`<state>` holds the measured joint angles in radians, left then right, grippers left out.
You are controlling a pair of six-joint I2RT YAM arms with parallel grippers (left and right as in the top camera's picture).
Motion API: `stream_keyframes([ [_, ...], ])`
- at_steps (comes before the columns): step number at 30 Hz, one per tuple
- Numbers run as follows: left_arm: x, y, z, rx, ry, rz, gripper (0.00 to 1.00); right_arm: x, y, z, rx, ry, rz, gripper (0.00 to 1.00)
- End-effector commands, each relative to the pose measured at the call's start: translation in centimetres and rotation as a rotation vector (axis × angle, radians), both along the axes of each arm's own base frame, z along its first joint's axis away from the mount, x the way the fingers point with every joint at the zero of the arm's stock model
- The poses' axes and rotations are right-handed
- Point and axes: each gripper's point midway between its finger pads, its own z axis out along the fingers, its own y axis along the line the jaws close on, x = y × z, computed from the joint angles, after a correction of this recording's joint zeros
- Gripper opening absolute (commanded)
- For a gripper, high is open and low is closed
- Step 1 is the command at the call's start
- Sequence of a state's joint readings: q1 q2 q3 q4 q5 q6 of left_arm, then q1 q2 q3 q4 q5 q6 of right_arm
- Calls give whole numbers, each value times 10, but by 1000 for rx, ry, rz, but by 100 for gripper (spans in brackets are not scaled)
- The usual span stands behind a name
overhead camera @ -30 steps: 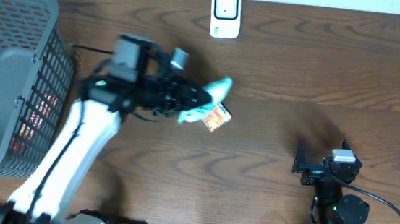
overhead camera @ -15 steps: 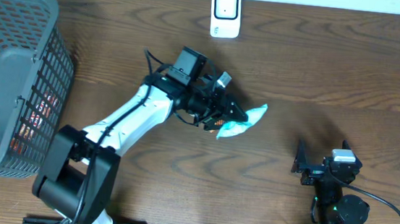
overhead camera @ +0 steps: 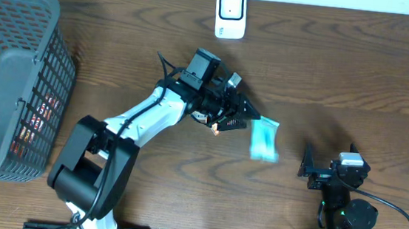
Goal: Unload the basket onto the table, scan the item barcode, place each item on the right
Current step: 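Carry the green pack with the left gripper and drop it on the table, then return the left gripper to the basket and grasp the red 'Top' chocolate bar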
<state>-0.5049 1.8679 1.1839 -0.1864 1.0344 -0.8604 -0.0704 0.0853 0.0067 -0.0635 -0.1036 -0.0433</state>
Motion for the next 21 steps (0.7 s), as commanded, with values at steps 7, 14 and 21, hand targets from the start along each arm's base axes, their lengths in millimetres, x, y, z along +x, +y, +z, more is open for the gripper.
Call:
stream_keyframes([
  [7, 27, 11, -20, 156, -214, 69, 88, 0, 1, -1, 13, 5, 4, 99],
  [14, 45, 20, 39, 177, -506, 103, 92, 0, 1, -1, 13, 5, 4, 99],
  [21, 68, 77, 162, 368, -929, 326, 93, 0, 1, -1, 13, 5, 4, 99],
])
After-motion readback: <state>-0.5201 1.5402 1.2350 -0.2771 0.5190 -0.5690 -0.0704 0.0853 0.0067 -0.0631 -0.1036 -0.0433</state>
